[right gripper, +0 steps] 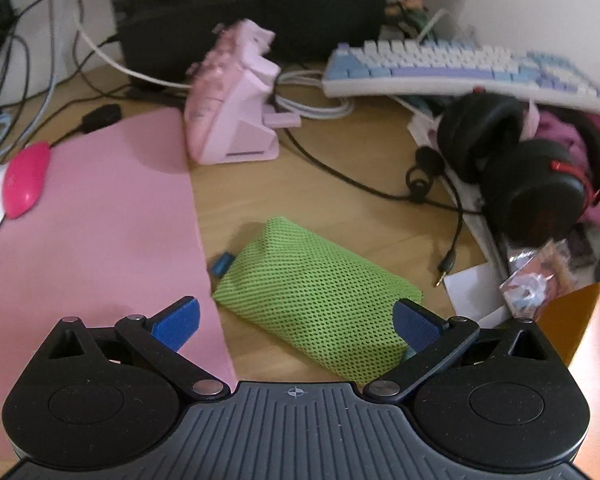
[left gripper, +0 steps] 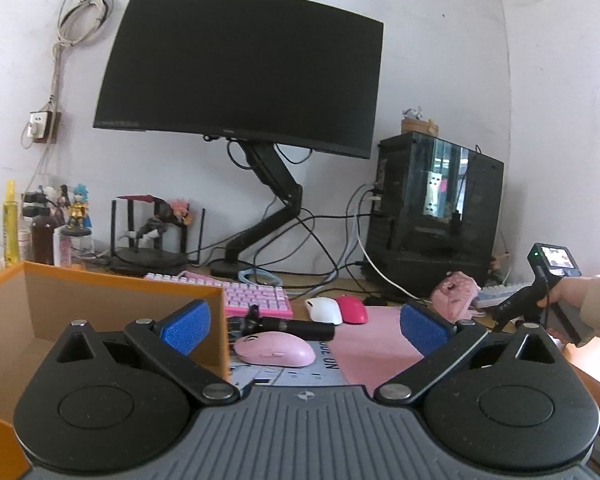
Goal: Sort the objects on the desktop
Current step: 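Close the right gripper on the green mesh pouch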
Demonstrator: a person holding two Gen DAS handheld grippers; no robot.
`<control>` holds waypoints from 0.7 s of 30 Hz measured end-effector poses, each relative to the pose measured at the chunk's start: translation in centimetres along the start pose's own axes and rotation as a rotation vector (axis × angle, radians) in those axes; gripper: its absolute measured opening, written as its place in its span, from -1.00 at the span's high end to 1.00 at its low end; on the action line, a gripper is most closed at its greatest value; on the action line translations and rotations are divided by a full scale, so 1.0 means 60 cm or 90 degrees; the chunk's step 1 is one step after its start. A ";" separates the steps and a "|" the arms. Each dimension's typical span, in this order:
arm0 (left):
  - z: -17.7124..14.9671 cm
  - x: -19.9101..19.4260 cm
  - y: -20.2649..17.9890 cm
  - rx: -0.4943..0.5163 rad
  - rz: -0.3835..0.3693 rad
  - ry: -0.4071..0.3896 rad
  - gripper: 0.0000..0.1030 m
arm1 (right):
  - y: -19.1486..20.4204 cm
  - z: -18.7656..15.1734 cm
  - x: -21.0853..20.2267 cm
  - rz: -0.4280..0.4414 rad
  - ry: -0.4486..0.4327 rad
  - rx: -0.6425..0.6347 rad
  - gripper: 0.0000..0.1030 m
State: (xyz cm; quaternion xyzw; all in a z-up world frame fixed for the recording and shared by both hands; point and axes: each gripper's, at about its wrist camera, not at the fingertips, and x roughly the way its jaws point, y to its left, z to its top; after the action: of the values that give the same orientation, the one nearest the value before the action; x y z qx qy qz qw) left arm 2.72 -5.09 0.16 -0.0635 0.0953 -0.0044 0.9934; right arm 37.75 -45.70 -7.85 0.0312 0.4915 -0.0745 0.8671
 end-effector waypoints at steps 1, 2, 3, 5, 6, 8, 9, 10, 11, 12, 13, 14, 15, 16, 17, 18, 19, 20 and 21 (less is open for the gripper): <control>0.001 0.003 -0.003 0.004 -0.002 0.003 -1.00 | -0.005 0.002 0.005 0.004 0.007 0.008 -0.99; 0.001 0.007 -0.006 0.008 -0.004 0.006 -1.00 | -0.008 0.002 0.008 0.002 0.012 0.007 -0.99; 0.002 0.010 -0.009 0.012 -0.005 0.009 -1.00 | -0.010 0.003 0.011 0.000 0.016 0.006 -0.96; 0.003 0.017 -0.015 0.021 -0.009 0.015 -1.00 | -0.013 0.007 0.014 0.003 0.024 0.000 -0.95; 0.004 0.021 -0.019 0.025 -0.011 0.018 -1.00 | -0.014 0.008 0.016 0.001 0.027 -0.003 -0.95; 0.004 0.027 -0.032 0.030 -0.012 0.020 -1.00 | -0.015 0.011 0.023 -0.003 0.044 -0.015 -0.84; 0.004 0.030 -0.034 0.030 -0.010 0.020 -1.00 | -0.015 0.012 0.025 -0.007 0.048 -0.020 -0.77; 0.004 0.032 -0.035 0.029 -0.010 0.021 -1.00 | -0.016 0.013 0.029 -0.009 0.053 -0.024 -0.74; 0.005 0.035 -0.035 0.027 -0.011 0.023 -1.00 | -0.016 0.014 0.033 -0.007 0.060 -0.027 -0.66; 0.006 0.037 -0.035 0.025 -0.010 0.023 -1.00 | -0.016 0.016 0.036 -0.009 0.067 -0.032 -0.57; 0.007 0.039 -0.036 0.023 -0.010 0.024 -1.00 | -0.016 0.017 0.041 -0.013 0.074 -0.036 -0.54; 0.008 0.040 -0.035 0.022 -0.010 0.023 -1.00 | -0.016 0.019 0.046 -0.016 0.080 -0.040 -0.54; 0.009 0.042 -0.035 0.021 -0.009 0.024 -1.00 | -0.016 0.021 0.049 -0.016 0.083 -0.042 -0.55; 0.010 0.044 -0.034 0.019 -0.008 0.024 -1.00 | -0.016 0.023 0.052 -0.015 0.086 -0.043 -0.55; 0.010 0.046 -0.034 0.018 -0.008 0.025 -1.00 | -0.016 0.025 0.055 -0.014 0.090 -0.045 -0.55; 0.011 0.048 -0.034 0.017 -0.007 0.027 -1.00 | -0.015 0.027 0.058 -0.015 0.094 -0.050 -0.55; 0.012 0.050 -0.035 0.015 -0.007 0.029 -1.00 | -0.014 0.029 0.060 -0.015 0.098 -0.054 -0.55; 0.013 0.053 -0.036 0.014 -0.007 0.031 -1.00 | -0.013 0.031 0.062 -0.015 0.101 -0.058 -0.55; 0.014 0.055 -0.036 0.013 -0.007 0.032 -1.00 | -0.013 0.033 0.064 -0.015 0.106 -0.061 -0.55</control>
State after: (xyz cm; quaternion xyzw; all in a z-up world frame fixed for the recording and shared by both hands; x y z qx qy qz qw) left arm 6.11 -7.19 0.61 -0.0537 0.1199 -0.0123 0.9913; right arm 41.26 -47.09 -10.08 -0.0103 0.5649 -0.0580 0.8230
